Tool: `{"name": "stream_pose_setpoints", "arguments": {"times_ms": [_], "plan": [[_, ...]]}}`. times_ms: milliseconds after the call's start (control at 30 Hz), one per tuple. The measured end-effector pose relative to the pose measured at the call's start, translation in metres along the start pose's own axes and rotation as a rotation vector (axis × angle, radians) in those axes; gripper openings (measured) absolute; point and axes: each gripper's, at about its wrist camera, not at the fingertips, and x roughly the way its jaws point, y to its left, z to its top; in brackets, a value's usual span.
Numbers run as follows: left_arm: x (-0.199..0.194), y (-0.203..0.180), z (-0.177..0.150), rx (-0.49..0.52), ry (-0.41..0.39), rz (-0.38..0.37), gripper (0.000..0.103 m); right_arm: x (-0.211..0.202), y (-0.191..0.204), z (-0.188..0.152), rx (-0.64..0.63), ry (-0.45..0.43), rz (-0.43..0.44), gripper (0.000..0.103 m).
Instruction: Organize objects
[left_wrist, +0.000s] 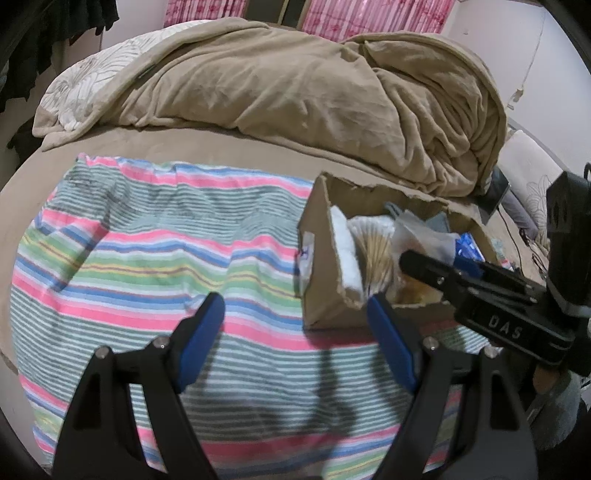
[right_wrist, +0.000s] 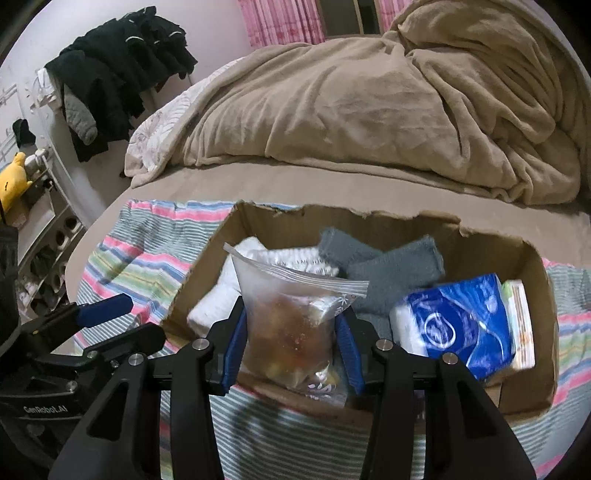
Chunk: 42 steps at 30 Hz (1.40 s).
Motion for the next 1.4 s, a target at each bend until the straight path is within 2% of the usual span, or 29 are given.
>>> {"name": "stream_pose_setpoints", "arguments": {"times_ms": [167, 400, 1033, 1400], "plan": [[-0.008, 0.002, -0.001, -0.008, -0.011, 0.006, 0.081, -0.002, 0.002, -0.004, 0.002, 0.013, -0.012, 0.051], [-0.022, 0.002, -0.004, -0.011, -0.025, 0.005, 0.081, -0.014, 0.004, -0.004, 0.011, 0.0, -0.018, 0.067], [-0.074, -0.033, -0.022, 0.037, -0.07, -0.022, 0.081, -0.083, 0.004, -0.019, 0.027, -0.055, -0.053, 0.067], [-0.099, -0.05, -0.041, 0.059, -0.083, -0.03, 0.081, -0.119, 0.008, -0.037, 0.018, -0.078, -0.077, 0.072]]}}
